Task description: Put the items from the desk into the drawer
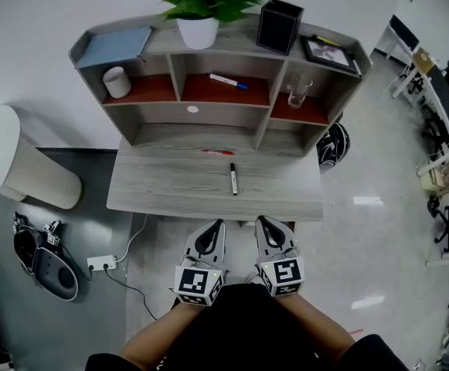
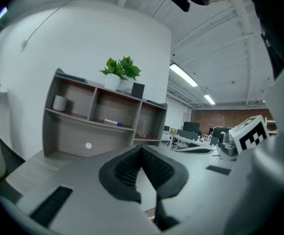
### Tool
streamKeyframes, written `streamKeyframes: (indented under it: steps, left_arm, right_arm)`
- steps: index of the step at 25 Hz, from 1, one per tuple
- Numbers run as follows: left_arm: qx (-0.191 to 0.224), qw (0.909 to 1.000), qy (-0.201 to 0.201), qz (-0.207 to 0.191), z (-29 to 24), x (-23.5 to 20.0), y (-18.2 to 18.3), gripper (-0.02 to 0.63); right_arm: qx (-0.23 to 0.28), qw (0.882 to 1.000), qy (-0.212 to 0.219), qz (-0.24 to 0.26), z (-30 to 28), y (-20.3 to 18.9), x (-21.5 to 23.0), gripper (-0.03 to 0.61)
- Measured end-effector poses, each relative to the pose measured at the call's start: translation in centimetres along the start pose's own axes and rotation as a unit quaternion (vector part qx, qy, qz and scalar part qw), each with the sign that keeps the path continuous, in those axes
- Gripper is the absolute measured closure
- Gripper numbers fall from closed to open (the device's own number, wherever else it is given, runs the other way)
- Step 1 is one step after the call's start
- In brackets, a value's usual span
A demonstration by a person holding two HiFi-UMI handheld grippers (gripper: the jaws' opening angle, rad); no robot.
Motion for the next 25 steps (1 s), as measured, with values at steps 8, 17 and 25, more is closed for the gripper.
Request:
streamKeyframes:
  steps: [8,17,25]
  left_arm:
    - [0.022,0.9992,0.023,0.023,1.0,-5.7,0.6,0.609]
    - [0.022,0.999,0.008,0.038,1.9,-10.9,0.5,0.609]
    - [0.014,0.9982,0.011,0.058,3.0,-14.8,-0.9,0.609]
  right_arm:
    - [-0.01,1.0,0.008,0.0,-3.3,0.8,-3.5,0.558]
    - [-0.045,0.999,-0.001,-0.018,-7.4,0.2,-7.0,0.558]
    - [-0.076,0.997,0.011,-0.016,-11.8,-1.2,-10.0,0.558]
Point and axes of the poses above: the fingertips, and each gripper's own axes: z backward along the fingers, x to its right, y out of its top, the point moved 6 cm from there along z, backward along the fingers, and after that the axes turned 2 degrees about -y, right-handed, at the moved point
